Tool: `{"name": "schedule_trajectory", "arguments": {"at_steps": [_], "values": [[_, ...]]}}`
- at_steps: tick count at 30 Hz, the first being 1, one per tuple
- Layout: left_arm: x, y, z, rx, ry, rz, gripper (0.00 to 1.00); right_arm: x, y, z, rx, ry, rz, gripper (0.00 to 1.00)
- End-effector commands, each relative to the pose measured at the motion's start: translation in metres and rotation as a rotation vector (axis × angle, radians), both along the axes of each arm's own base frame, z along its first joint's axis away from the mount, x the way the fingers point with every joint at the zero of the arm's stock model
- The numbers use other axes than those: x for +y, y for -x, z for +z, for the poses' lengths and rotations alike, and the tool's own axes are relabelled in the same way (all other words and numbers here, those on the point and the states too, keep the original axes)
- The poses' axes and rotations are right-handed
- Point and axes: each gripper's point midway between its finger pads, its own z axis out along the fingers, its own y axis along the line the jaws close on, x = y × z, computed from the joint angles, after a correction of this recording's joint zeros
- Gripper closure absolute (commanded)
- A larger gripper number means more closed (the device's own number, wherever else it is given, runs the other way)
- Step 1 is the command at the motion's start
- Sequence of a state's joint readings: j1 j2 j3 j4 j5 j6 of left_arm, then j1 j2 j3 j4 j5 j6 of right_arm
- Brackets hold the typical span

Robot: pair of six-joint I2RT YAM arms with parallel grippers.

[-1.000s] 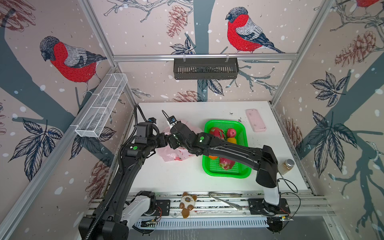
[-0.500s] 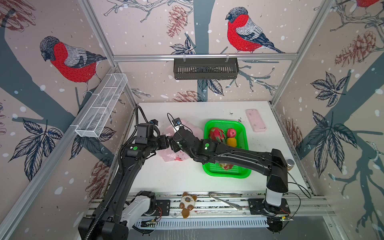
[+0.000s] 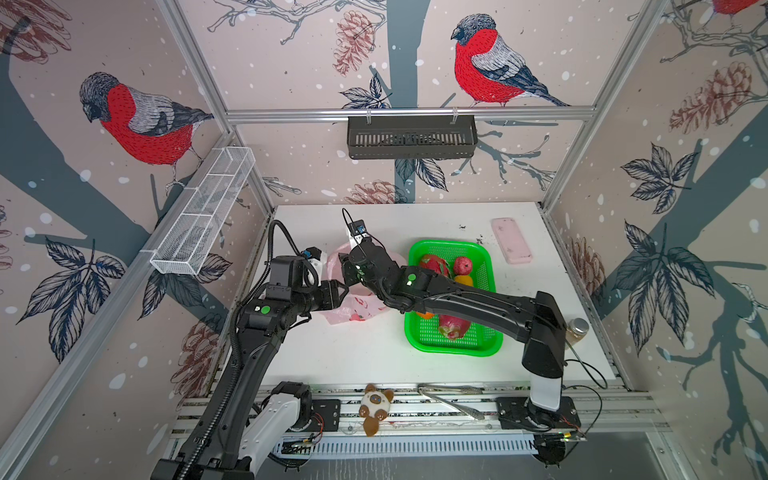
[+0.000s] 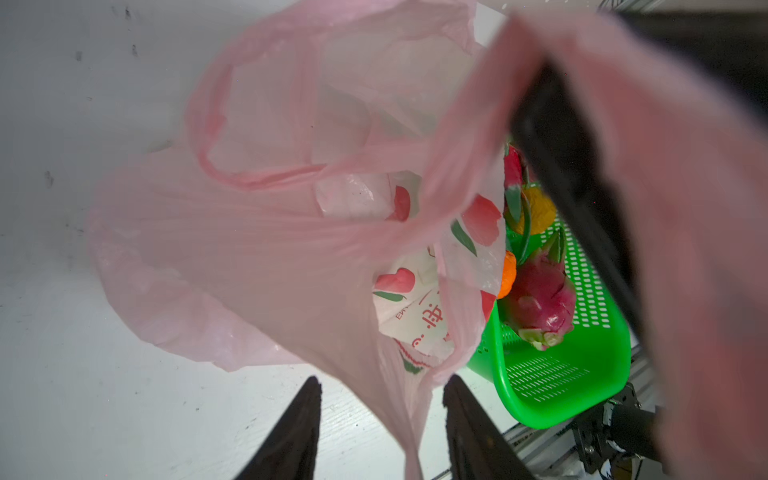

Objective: Untie the knot of the plastic bag and take out the fruit

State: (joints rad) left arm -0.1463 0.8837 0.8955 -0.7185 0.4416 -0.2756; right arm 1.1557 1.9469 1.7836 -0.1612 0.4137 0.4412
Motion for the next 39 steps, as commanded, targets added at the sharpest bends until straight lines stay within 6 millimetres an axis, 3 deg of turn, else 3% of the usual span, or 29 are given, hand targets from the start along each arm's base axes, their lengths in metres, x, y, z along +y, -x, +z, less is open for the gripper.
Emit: {"name": "schedule_trajectory", "arguments": {"at_steps": [1,5,11,16,21,26,29,30,32,36,39], "values": [[-0.009,0.008,0.005,-0.027,0.03,-0.069,0.51,0.012,-0.004,0.004,-0.008,-0.021,0.049,0.53],[-0.002,0.001,0.021,-0.111,0.025,-0.011,0.51,0.016,-0.013,-0.005,0.015,-0.005,0.058,0.52],[-0.014,-0.001,0.076,-0.315,0.133,-0.047,0.44,0.001,-0.01,0.008,-0.001,0.003,0.033,0.49],[-0.032,0.008,0.107,-0.417,0.239,-0.158,0.36,-0.026,-0.002,0.031,-0.037,-0.002,-0.016,0.38],[-0.026,-0.008,0.108,-0.422,0.224,-0.102,0.35,-0.068,0.009,0.046,-0.062,0.009,-0.101,0.31],[0.012,-0.036,0.133,-0.562,0.141,0.129,0.29,-0.135,0.014,0.045,-0.082,-0.009,-0.237,0.16],[0.043,-0.058,0.143,-0.633,0.084,0.283,0.22,-0.19,0.008,0.039,-0.073,-0.041,-0.325,0.04],[0.051,-0.068,0.139,-0.628,0.071,0.314,0.2,-0.211,0.005,0.039,-0.081,-0.064,-0.357,0.0],[0.066,-0.088,0.125,-0.6,0.057,0.366,0.02,-0.259,-0.002,0.034,-0.109,-0.088,-0.439,0.0],[0.103,-0.119,0.084,-0.557,-0.037,0.531,0.02,-0.36,-0.014,0.013,-0.175,-0.078,-0.625,0.0],[0.125,-0.128,0.056,-0.563,-0.112,0.632,0.02,-0.42,-0.015,-0.011,-0.214,-0.037,-0.741,0.0]]}}
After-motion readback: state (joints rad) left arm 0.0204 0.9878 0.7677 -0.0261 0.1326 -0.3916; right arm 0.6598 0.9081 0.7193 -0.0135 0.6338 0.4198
